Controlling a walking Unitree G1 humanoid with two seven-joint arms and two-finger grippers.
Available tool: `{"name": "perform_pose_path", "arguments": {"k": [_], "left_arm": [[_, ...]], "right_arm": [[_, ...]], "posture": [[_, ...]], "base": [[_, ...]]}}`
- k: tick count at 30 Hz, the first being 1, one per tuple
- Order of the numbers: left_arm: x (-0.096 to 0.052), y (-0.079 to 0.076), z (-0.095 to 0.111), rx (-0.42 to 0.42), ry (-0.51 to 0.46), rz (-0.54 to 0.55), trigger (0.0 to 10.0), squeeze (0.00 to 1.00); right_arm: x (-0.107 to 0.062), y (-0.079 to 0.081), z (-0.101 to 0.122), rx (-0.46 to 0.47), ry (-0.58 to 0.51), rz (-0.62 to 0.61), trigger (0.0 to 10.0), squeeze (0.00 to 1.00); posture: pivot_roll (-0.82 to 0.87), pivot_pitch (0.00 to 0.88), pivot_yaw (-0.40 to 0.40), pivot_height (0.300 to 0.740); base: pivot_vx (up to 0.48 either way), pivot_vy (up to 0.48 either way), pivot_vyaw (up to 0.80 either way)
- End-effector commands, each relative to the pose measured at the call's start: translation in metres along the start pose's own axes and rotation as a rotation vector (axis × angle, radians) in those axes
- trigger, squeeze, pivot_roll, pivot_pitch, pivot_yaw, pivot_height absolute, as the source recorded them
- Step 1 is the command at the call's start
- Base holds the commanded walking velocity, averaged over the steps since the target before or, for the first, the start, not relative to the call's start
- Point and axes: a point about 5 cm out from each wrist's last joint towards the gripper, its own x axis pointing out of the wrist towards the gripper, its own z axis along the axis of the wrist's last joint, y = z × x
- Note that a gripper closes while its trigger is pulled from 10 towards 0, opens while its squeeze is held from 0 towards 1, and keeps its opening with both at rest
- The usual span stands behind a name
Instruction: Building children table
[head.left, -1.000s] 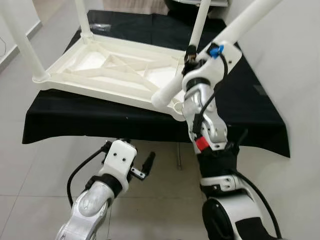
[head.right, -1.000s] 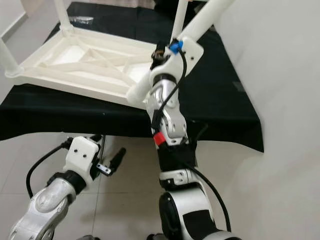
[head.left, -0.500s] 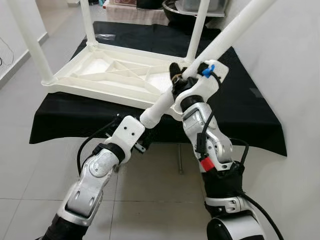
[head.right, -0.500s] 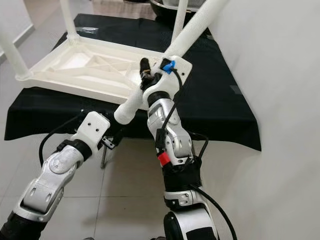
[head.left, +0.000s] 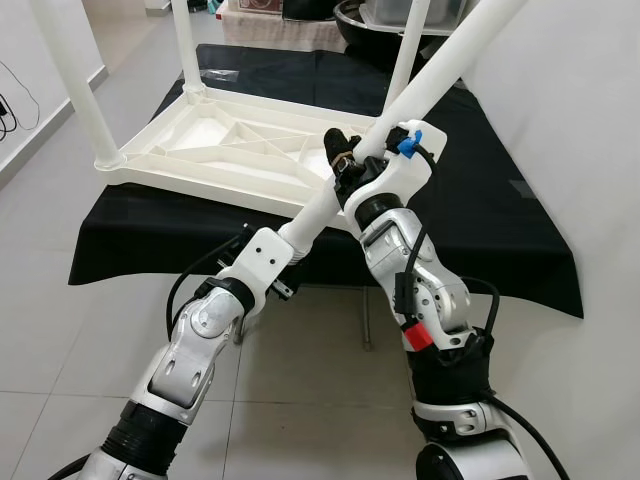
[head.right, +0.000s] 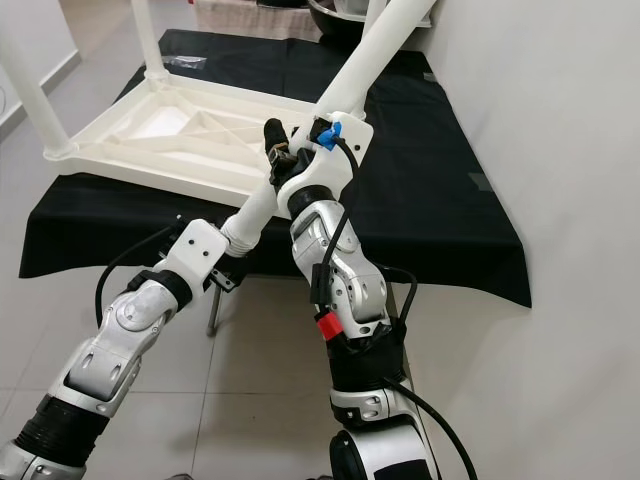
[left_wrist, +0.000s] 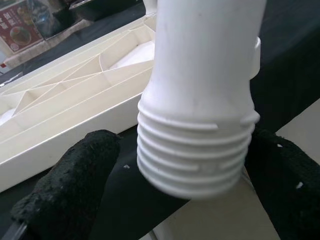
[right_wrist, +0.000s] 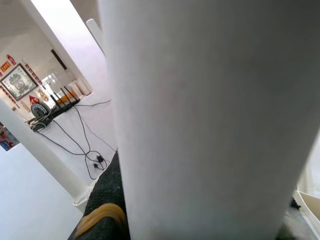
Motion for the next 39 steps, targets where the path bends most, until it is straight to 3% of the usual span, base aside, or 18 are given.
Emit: {"name": "perform_pose_path", "arguments": {"k": [1, 11, 12, 15, 17, 22, 27, 28, 29, 30, 34, 35, 36, 37, 39], "left_arm": [[0.004, -0.003, 0.000, 0.008, -0.010, -0.011, 10.0, 0.00], [0.020, -0.009, 0.008, 0.001, -0.043, -0.026, 10.0, 0.00], [0.021, -0.009, 0.007, -0.004, -0.042, -0.026, 1.4, 0.00], [0.022, -0.009, 0.007, -0.007, -0.041, -0.025, 1.4, 0.00], [0.023, -0.010, 0.004, -0.020, -0.030, -0.032, 0.0, 0.00], [0.024, -0.012, 0.000, -0.003, -0.015, -0.033, 0.0, 0.00], [0.024, -0.010, 0.000, 0.012, -0.011, -0.033, 0.0, 0.00], [0.024, -0.010, 0.000, 0.017, -0.006, -0.035, 10.0, 0.00], [0.024, -0.010, 0.000, 0.017, -0.006, -0.035, 10.0, 0.00], [0.023, -0.008, 0.000, 0.021, -0.007, -0.037, 10.0, 0.00], [0.017, -0.003, 0.002, 0.006, -0.028, -0.052, 10.0, 0.00], [0.012, -0.002, 0.003, -0.022, -0.033, -0.070, 10.0, 0.00], [0.012, -0.002, 0.003, -0.022, -0.033, -0.070, 10.0, 0.00], [0.006, -0.002, 0.003, -0.071, -0.036, -0.110, 10.0, 0.00], [0.001, -0.003, 0.003, -0.105, -0.039, -0.140, 10.0, 0.00]], "right_arm": [[-0.005, 0.004, -0.009, 0.061, 0.031, 0.011, 10.0, 0.00], [-0.008, 0.010, -0.013, 0.065, 0.061, 0.034, 10.0, 0.00], [-0.009, 0.011, -0.013, 0.065, 0.063, 0.037, 10.0, 0.00], [-0.009, 0.011, -0.013, 0.065, 0.064, 0.038, 10.0, 0.00], [-0.008, 0.011, -0.012, 0.064, 0.065, 0.037, 10.0, 0.00], [-0.008, 0.010, -0.010, 0.057, 0.067, 0.032, 10.0, 0.00], [-0.006, 0.008, -0.006, -0.026, 0.031, 0.035, 10.0, 0.00], [-0.006, 0.008, -0.007, -0.032, 0.032, 0.048, 10.0, 0.24], [-0.006, 0.008, -0.007, -0.032, 0.032, 0.048, 10.0, 0.24], [-0.006, 0.007, -0.008, -0.033, 0.035, 0.060, 10.0, 1.00], [-0.006, 0.006, -0.007, -0.056, 0.031, 0.123, 10.0, 1.00], [-0.007, 0.003, -0.005, -0.068, 0.026, 0.159, 10.0, 0.11], [-0.007, 0.003, -0.005, -0.068, 0.026, 0.159, 10.0, 0.11], [-0.008, -0.001, -0.005, -0.085, 0.031, 0.207, 10.0, 0.00], [-0.009, -0.005, -0.005, -0.097, 0.036, 0.240, 10.0, 0.00]], "posture": [[0.10, 0.073, -0.086, 0.740], [0.09, 0.078, -0.084, 0.740], [0.09, 0.079, -0.082, 0.740], [0.09, 0.079, -0.082, 0.740], [0.09, 0.079, -0.083, 0.740], [0.09, 0.081, -0.083, 0.740], [0.09, 0.081, -0.084, 0.740], [0.09, 0.080, -0.084, 0.740], [0.09, 0.080, -0.084, 0.740], [0.09, 0.080, -0.084, 0.740], [0.10, 0.082, -0.079, 0.740], [0.10, 0.082, -0.079, 0.740], [0.10, 0.082, -0.079, 0.740], [0.10, 0.082, -0.078, 0.740], [0.10, 0.083, -0.077, 0.740]], "base": [[0.000, 0.000, 0.00], [0.000, 0.000, 0.00], [0.000, 0.000, 0.00], [0.000, 0.000, 0.00], [0.000, 0.000, 0.00], [0.000, 0.000, 0.00], [0.000, 0.000, 0.00], [0.000, 0.000, 0.00], [0.000, 0.000, 0.00], [0.000, 0.000, 0.00], [0.000, 0.000, 0.00], [0.000, 0.000, 0.00], [0.000, 0.000, 0.00], [0.000, 0.000, 0.00], [0.000, 0.000, 0.00]]}}
